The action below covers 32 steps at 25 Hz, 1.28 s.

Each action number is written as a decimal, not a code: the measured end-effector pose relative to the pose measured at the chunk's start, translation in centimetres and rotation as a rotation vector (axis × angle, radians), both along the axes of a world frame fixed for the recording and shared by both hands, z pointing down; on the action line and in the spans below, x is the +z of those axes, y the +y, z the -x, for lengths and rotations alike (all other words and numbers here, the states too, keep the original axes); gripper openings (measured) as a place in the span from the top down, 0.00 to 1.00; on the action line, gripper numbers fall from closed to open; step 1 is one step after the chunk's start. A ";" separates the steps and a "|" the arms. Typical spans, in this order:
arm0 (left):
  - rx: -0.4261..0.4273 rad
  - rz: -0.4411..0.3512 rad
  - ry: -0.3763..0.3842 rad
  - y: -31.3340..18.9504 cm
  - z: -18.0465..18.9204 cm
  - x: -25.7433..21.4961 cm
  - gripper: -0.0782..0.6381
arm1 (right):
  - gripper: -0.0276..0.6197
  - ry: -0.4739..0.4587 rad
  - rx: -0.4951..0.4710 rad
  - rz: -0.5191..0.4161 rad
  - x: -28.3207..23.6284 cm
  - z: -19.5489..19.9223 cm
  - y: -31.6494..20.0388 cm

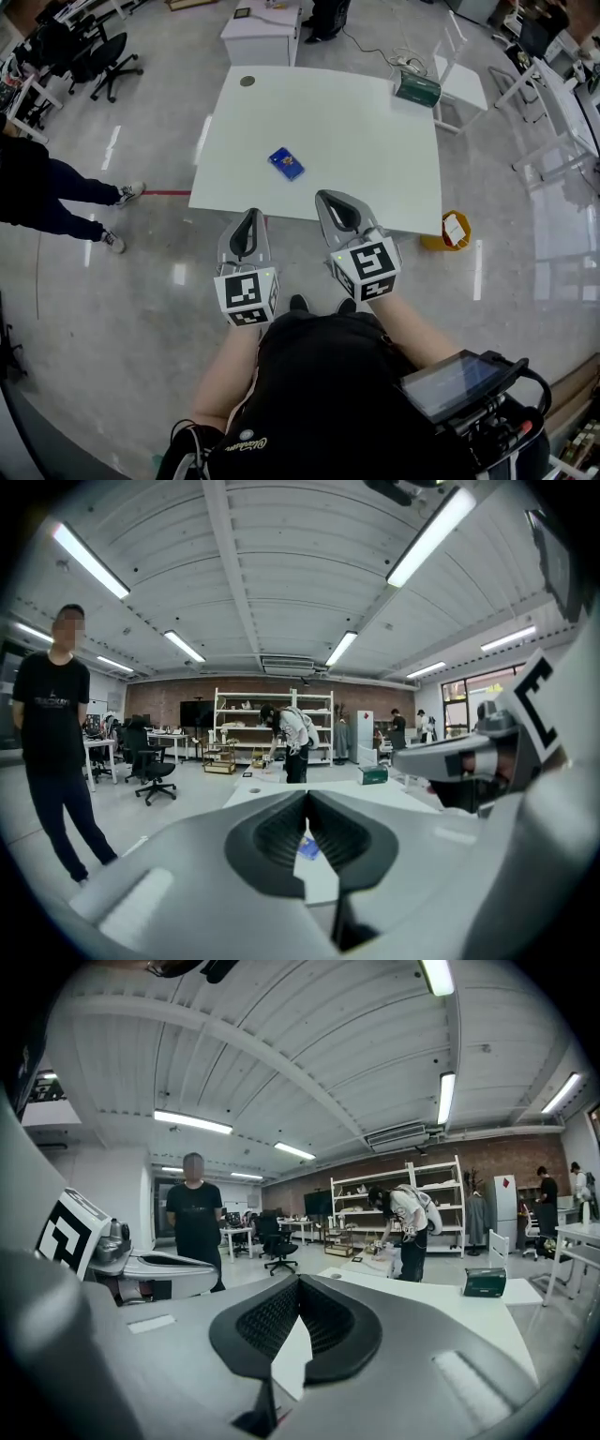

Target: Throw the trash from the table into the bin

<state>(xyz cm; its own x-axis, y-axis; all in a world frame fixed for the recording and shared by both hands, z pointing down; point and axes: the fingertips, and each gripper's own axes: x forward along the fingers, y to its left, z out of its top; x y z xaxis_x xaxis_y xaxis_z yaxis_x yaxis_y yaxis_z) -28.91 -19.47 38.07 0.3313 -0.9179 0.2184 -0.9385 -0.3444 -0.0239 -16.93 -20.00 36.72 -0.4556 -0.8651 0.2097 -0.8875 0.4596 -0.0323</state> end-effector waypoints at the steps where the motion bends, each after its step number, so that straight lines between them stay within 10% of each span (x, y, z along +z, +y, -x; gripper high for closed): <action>1: 0.001 0.003 0.000 -1.0 0.1 0.2 0.88 | 0.96 0.002 -0.001 0.013 0.3 0.3 -0.9; 11: -0.005 0.187 0.010 -8.1 0.8 8.5 0.88 | 0.96 0.162 -0.067 0.272 11.3 2.6 -10.5; 15: -0.012 0.225 0.020 -9.4 0.8 10.8 0.88 | 0.54 0.308 -0.205 0.454 18.7 4.7 -16.5; 18: -0.022 0.238 0.030 -9.4 1.2 11.6 0.88 | 0.44 0.442 -0.262 0.571 23.0 5.1 -19.4; 32: -0.073 0.261 0.062 -7.6 5.0 12.8 0.88 | 0.44 0.568 -0.283 0.804 28.8 5.0 -21.6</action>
